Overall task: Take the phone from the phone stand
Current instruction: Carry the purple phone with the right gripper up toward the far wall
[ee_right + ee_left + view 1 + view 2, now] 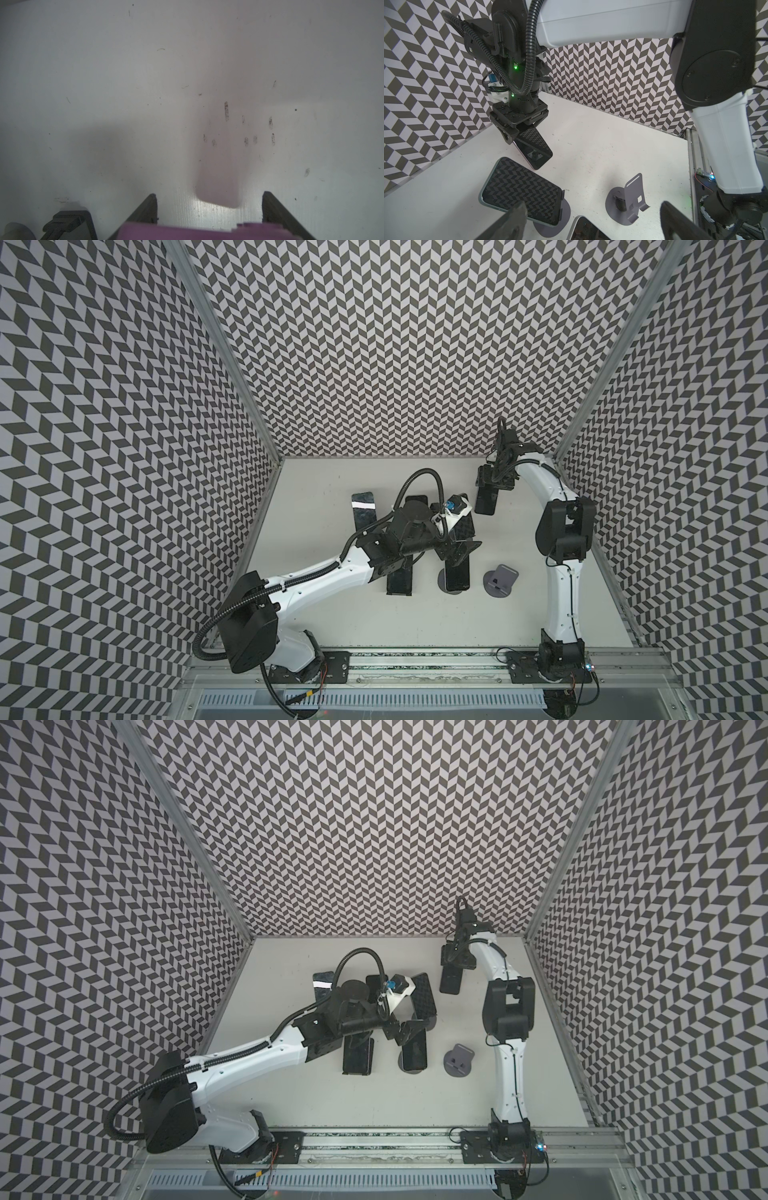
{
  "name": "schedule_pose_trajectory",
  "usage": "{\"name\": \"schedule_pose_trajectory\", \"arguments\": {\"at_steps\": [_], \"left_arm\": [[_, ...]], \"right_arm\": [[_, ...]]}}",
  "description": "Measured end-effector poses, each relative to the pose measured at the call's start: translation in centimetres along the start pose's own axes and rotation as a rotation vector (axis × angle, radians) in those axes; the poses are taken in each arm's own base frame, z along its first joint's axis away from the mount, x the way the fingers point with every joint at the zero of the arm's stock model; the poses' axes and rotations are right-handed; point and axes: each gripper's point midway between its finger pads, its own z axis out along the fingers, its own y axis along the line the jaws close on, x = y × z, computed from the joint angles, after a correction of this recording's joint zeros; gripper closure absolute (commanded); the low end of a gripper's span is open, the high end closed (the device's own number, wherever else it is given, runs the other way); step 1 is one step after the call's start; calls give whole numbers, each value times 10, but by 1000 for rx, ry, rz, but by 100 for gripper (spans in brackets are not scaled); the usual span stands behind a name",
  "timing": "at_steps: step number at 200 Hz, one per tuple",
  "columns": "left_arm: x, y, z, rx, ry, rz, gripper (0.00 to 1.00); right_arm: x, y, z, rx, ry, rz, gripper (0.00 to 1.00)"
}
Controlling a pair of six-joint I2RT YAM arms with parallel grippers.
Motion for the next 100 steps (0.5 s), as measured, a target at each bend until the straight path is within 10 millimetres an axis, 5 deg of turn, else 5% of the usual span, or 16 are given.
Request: {"name": "schedule_pose_trajectory", "arguments": {"at_steps": [100], "left_arm": [[1, 1, -3, -10, 1, -1, 0]], "right_arm": [[-2, -2, 20, 74, 5, -3, 47]]}}
